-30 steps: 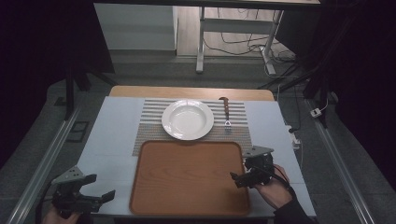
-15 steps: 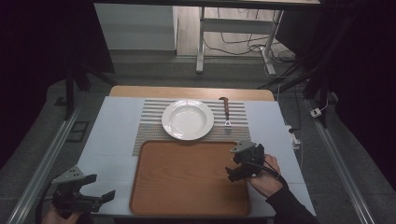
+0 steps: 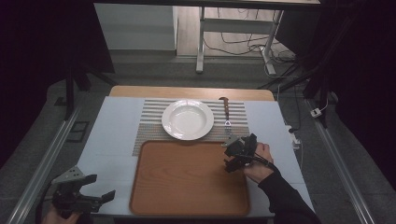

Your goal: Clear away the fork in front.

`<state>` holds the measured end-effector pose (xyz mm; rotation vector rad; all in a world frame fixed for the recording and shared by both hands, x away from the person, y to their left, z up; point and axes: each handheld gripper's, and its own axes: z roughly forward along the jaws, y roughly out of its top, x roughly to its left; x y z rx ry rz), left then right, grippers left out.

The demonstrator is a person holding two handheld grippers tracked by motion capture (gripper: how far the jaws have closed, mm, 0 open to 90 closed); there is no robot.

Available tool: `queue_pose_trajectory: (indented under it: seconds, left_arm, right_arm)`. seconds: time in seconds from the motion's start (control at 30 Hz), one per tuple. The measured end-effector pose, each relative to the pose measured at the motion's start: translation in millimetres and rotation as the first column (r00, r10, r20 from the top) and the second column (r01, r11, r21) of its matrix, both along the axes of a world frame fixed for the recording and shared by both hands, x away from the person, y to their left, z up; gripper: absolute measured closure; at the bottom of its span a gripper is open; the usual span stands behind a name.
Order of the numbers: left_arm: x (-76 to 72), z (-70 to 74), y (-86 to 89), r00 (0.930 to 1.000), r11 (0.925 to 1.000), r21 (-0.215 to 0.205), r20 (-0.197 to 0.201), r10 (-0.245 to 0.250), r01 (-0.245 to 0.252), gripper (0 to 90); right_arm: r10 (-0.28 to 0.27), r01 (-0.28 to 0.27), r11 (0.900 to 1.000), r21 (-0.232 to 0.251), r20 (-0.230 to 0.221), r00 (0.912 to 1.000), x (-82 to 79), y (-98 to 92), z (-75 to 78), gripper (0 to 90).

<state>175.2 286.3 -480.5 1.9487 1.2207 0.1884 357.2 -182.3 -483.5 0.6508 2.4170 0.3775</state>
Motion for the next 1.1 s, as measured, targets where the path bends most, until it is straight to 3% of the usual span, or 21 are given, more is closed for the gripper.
queue_pose_trajectory:
  seconds: [0.37, 0.83, 1.0, 1.1]
  left_arm:
    - [-0.1, 0.0, -0.2, 1.0000, 1.0000, 0.002, -0.002, 0.000, 0.000, 0.0]
    - [-0.2, -0.1, -0.2, 1.0000, 1.0000, 0.002, -0.003, -0.003, 0.003, 0.0]
    - [-0.2, -0.2, -0.3, 1.0000, 1.0000, 0.002, -0.005, -0.005, 0.005, 0.0]
    - [-0.3, -0.2, -0.2, 1.0000, 1.0000, 0.002, -0.005, -0.005, 0.005, 0.0]
  right_arm:
    - [0.044, -0.038, 0.991, -0.125, 0.040, 0.9982, 30.0, 8.5, -2.8, 0.0]
    - [0.032, -0.016, 0.983, -0.185, 0.086, 0.9958, 68.7, 13.2, -0.8, 0.0]
    - [0.041, -0.017, 0.974, -0.225, 0.104, 0.9937, 81.6, 17.5, -3.9, 0.2]
    - [0.056, -0.021, 0.961, -0.275, 0.119, 0.9913, 90.4, 22.4, -10.0, 3.9]
